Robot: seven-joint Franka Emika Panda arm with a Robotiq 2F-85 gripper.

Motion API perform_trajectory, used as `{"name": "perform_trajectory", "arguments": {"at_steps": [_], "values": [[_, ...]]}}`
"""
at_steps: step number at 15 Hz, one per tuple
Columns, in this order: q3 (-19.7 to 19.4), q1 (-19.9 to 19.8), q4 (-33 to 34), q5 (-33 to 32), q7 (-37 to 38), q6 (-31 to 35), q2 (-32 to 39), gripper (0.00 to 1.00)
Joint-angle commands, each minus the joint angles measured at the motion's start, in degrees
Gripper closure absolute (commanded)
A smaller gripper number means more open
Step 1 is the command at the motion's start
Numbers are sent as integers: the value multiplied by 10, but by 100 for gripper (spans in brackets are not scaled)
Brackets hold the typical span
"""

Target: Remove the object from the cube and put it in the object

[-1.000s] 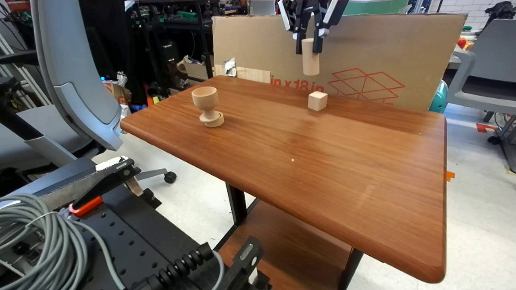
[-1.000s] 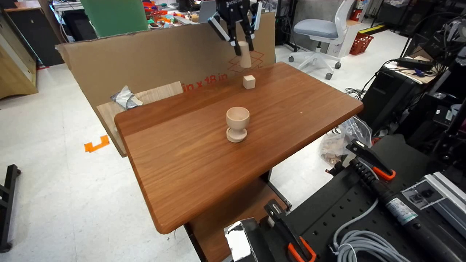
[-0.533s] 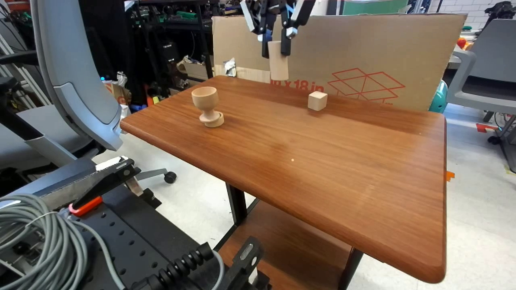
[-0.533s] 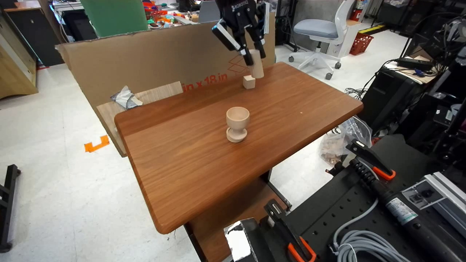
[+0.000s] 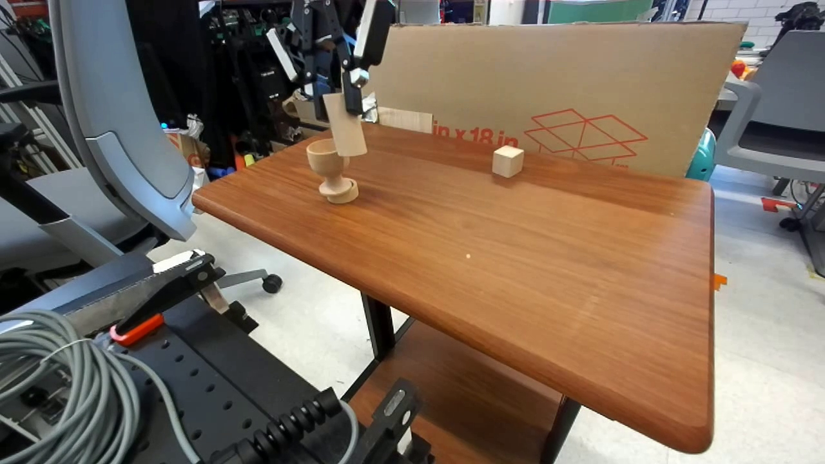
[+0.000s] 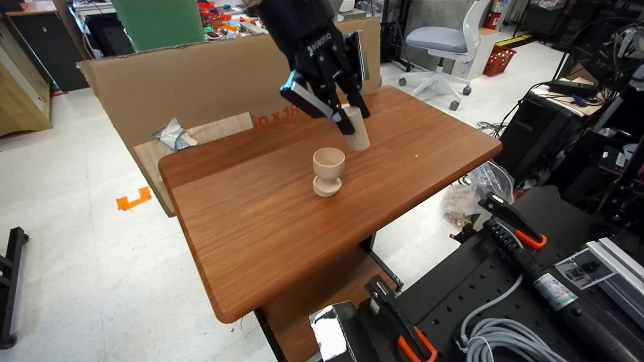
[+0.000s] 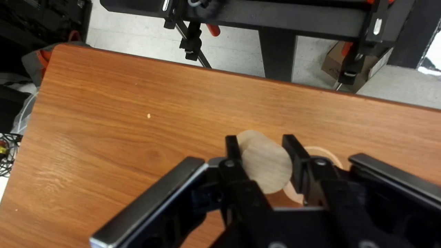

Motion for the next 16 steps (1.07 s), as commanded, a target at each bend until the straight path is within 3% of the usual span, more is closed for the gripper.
{"name": "perform_trajectory", "arguments": {"at_steps": [1,7,16], "values": [[14,4,-119,-23,12,57,-93,90],[26,-2,-176,-17,17,99,-156,90],[35,1,-136,-13,26,100,-125,90]]}}
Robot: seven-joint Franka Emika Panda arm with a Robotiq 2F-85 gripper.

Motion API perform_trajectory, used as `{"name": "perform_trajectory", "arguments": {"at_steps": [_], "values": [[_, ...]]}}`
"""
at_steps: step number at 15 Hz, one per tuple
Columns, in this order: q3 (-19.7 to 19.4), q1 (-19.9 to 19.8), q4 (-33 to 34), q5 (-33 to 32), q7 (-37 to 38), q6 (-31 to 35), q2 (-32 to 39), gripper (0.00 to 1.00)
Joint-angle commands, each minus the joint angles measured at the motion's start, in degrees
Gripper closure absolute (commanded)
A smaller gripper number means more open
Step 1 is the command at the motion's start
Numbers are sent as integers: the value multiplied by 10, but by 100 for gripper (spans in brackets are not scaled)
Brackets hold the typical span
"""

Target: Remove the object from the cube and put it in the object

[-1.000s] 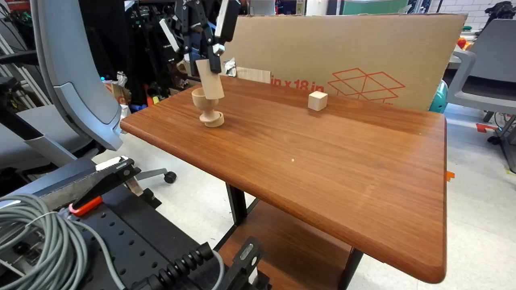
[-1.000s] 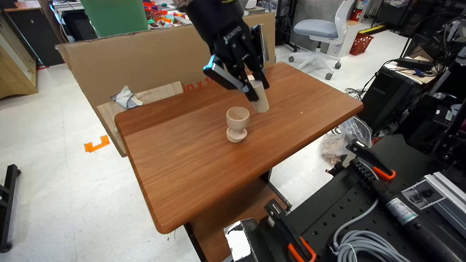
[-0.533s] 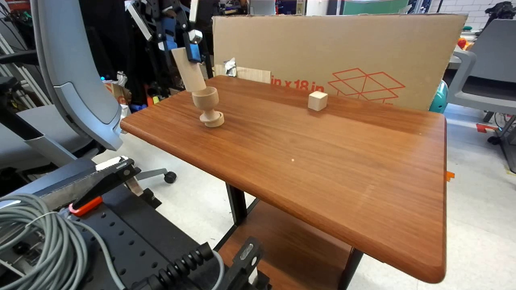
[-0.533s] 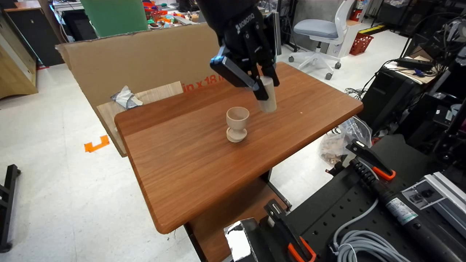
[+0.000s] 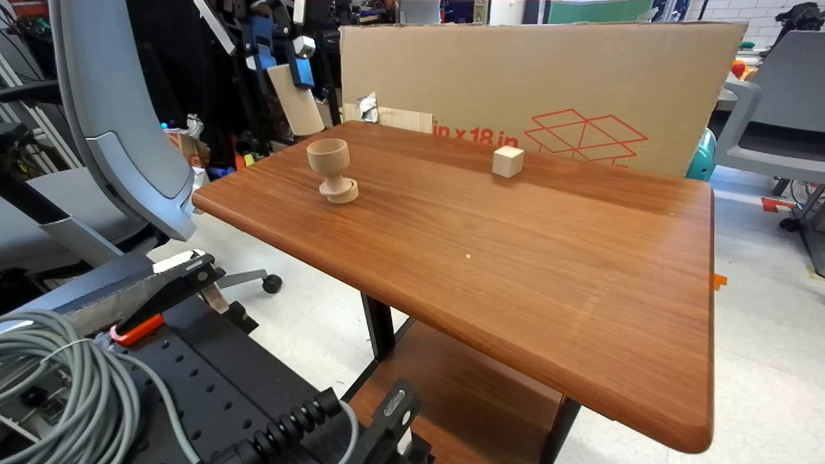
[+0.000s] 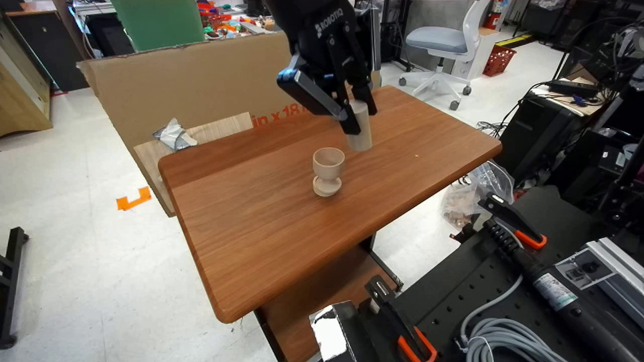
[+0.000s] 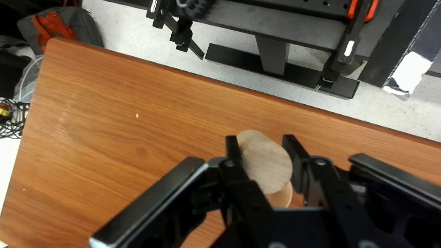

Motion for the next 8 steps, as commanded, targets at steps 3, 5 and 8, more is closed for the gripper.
{"name": "perform_trajectory", "arguments": {"at_steps": [3,5,8], "values": [[6,-1,35,-10,11,9,28,90],[5,0,50,-11,10,8,39,90],[4,2,71,-8,9,6,56,90]]}}
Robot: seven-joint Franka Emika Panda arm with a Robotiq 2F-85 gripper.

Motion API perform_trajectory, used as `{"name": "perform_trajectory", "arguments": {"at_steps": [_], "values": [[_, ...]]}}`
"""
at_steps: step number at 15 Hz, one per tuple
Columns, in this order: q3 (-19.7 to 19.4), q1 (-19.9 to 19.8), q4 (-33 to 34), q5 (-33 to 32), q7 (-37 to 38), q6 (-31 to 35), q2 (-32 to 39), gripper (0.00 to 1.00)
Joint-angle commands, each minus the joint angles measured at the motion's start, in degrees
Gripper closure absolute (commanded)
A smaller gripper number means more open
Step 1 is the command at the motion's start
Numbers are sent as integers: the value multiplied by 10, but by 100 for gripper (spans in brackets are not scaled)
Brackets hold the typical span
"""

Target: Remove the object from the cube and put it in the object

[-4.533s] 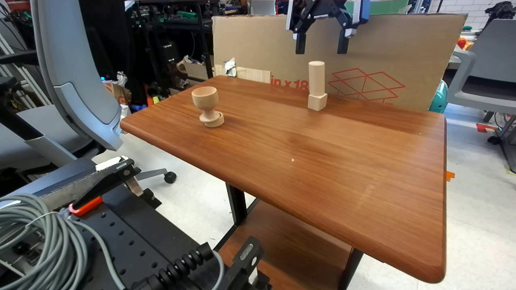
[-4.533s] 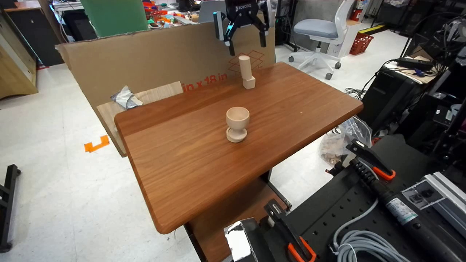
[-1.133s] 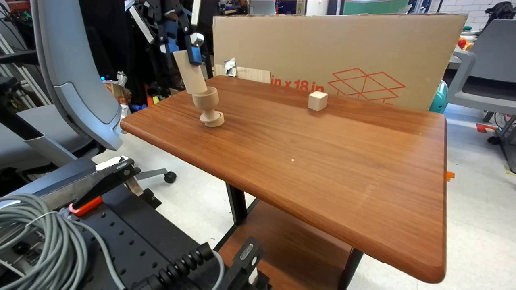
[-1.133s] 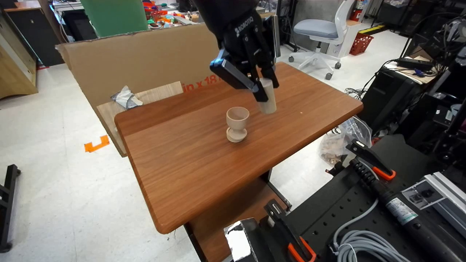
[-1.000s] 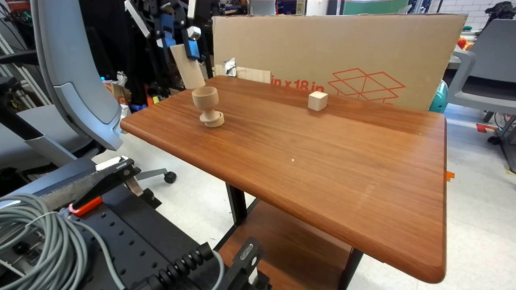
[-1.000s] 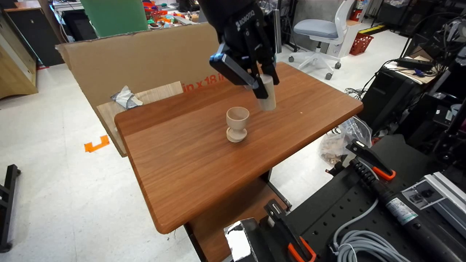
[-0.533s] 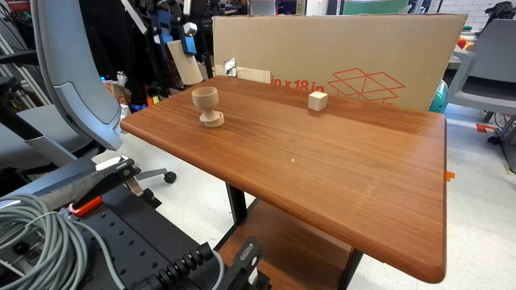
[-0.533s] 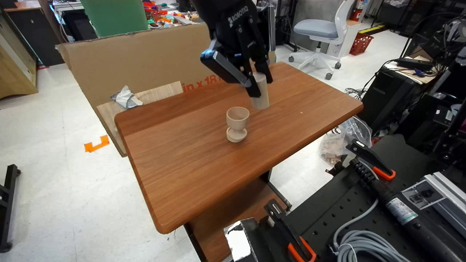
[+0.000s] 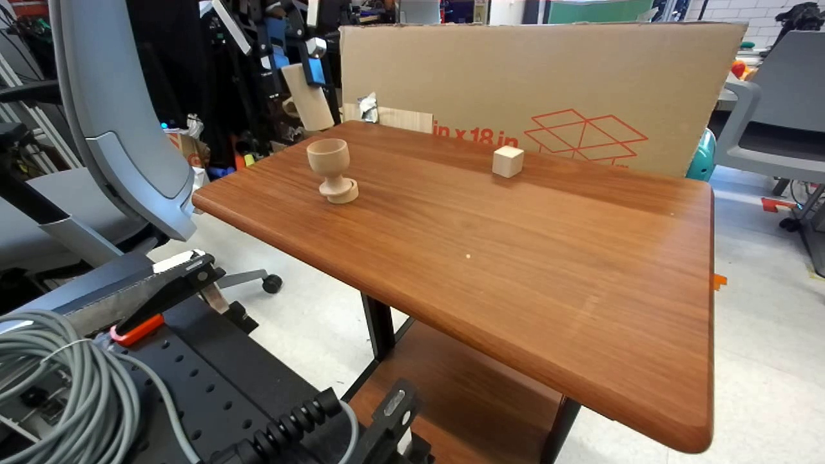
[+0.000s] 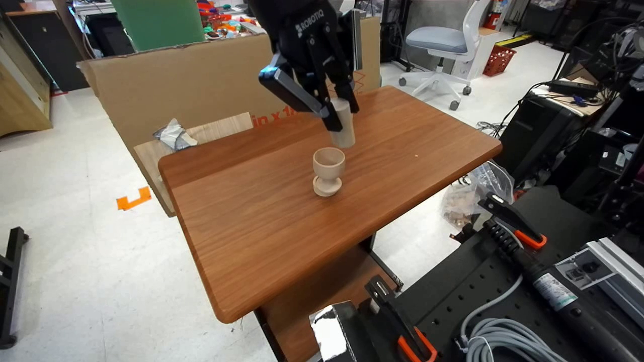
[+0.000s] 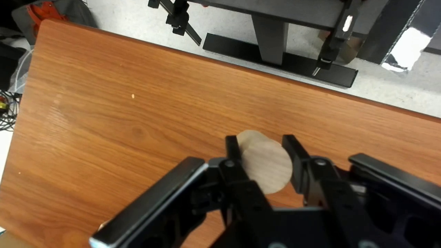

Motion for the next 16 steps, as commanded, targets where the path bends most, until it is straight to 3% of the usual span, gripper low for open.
{"name": "perform_trajectory", "arguments": {"at_steps": [1,16], "values": [[2,2,34,-8,6,4,27,90],[1,5,65,-4,-10,-29,57,90]]}}
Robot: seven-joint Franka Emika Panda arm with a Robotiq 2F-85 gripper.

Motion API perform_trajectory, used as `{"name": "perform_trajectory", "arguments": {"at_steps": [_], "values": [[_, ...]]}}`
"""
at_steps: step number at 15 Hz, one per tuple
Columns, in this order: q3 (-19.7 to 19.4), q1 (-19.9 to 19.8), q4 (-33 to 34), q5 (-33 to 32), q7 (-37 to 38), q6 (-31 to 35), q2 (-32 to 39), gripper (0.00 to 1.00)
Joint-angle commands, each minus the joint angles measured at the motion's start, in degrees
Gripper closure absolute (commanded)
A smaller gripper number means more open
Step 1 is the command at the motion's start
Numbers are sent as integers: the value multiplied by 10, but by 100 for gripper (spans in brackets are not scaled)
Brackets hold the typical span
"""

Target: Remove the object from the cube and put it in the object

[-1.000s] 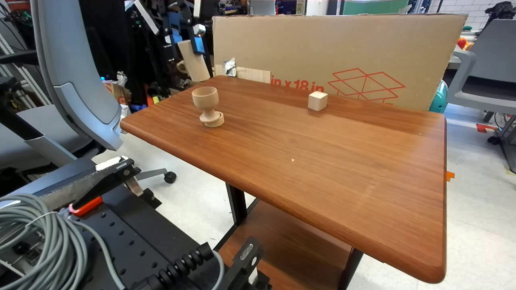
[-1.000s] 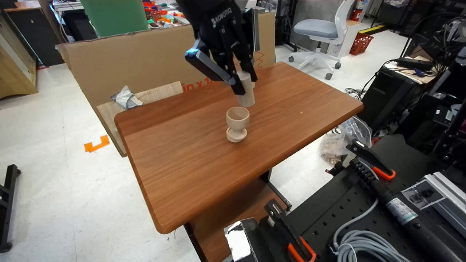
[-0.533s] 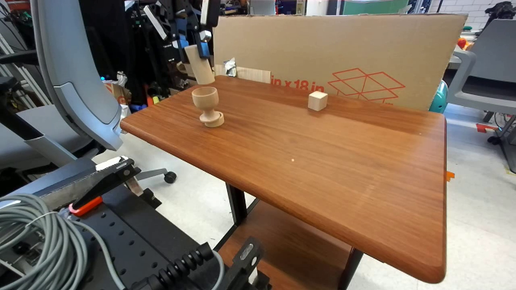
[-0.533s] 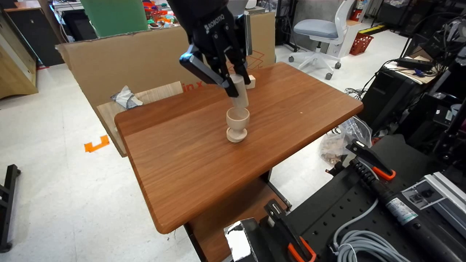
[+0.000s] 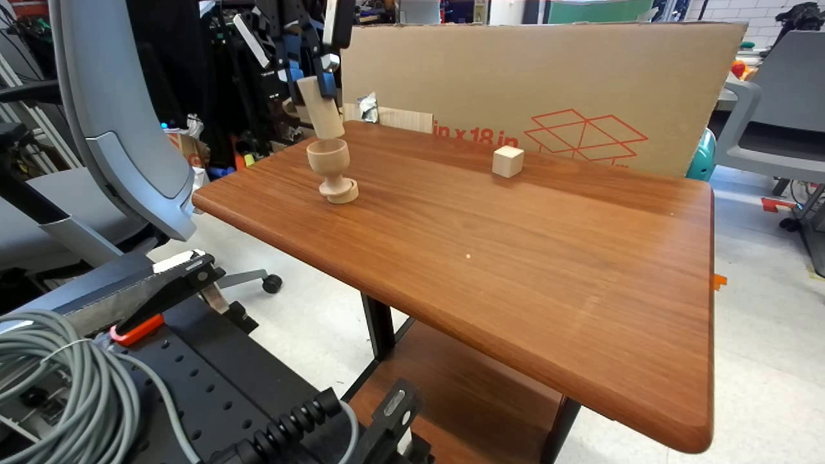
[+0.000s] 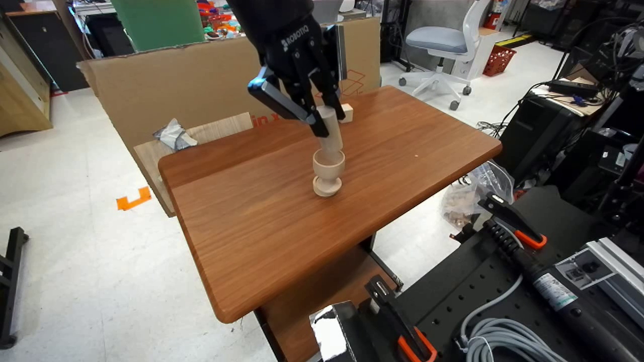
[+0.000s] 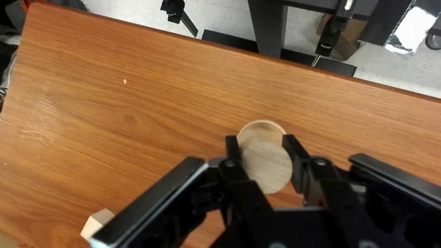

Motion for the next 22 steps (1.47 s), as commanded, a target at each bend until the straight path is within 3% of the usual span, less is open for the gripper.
{"name": "perform_trajectory", "arguments": {"at_steps": [1,16,22], "values": [[1,5,20,-5,-10,-26,11,90],[2,4,23,-4,-21,-48,13,90],[4,4,23,-7,-20,-26,11,90]]}}
